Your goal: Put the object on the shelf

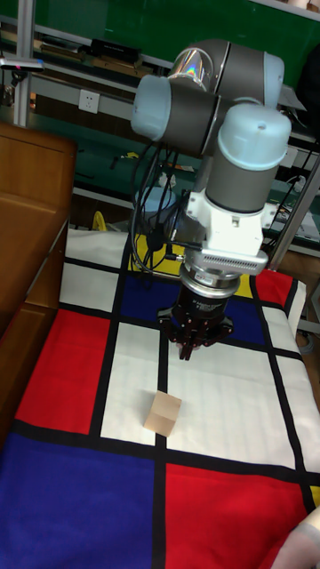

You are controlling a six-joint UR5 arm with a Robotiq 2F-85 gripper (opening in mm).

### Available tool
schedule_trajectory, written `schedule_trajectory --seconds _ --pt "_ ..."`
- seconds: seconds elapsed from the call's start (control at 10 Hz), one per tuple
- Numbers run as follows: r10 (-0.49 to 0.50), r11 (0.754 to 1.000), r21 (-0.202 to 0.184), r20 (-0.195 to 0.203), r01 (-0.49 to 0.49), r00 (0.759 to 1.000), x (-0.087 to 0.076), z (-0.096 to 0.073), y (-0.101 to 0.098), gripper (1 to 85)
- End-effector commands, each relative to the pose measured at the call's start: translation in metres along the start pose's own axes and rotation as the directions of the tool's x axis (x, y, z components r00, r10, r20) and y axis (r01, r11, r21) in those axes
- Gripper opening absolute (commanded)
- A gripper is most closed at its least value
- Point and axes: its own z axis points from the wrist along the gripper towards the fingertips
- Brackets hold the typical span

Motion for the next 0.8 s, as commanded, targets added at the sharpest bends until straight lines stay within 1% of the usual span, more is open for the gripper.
schedule_trajectory --seconds 0.0,0.2,0.4,0.7 --pt "-0.061 0.998 0.016 0.010 0.060 0.998 -0.0025 -0.0107 0.0060 13.3" --pt "-0.046 0.999 0.026 0.005 0.046 0.999 -0.0016 -0.0096 0.0073 12.7" --pt "-0.037 0.999 0.029 0.004 0.037 0.999 0.0010 -0.0148 0.0072 11.0" --pt "-0.049 0.998 0.033 -0.009 0.049 0.999 0.0015 -0.0115 0.0103 10.7"
